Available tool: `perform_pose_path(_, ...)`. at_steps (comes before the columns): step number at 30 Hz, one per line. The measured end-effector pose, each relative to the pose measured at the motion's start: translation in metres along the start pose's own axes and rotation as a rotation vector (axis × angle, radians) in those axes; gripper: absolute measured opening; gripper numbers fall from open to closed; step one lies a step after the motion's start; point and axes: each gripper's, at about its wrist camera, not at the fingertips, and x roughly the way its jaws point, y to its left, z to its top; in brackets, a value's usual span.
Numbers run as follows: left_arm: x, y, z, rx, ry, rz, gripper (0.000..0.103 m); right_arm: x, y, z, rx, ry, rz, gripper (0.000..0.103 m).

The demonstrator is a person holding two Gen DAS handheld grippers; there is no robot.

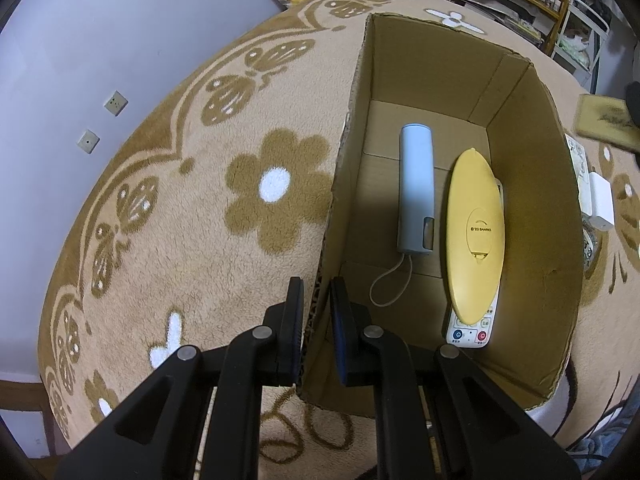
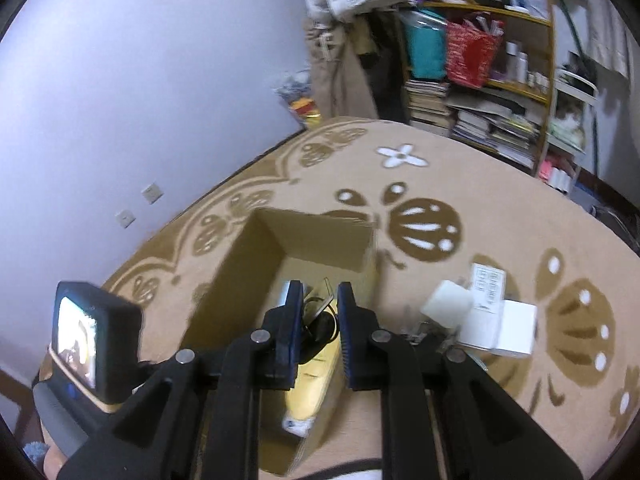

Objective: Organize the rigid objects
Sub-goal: 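Lift the keys with the right tool and carry them over the box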

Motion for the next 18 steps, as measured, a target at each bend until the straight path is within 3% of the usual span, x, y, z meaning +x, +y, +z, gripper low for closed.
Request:
perform_pose_path(12,0.0,0.002,0.001,-0.002,-0.002,-0.002,0.012,0.044,0.012,-0.023,0.018,0.039,0.094,0.018)
perform_pose_path(16,0.001,0.004,0.001,-0.015,0.0,-0.016,0.012,0.055,0.014,-0.028,-0.01,0.04,0.047,0.018)
perform_pose_path(18,0.001,0.004,0.0,-0.014,-0.001,-0.015,0.012,0.058,0.012,-0.029,0.004,0.047,0.064,0.018)
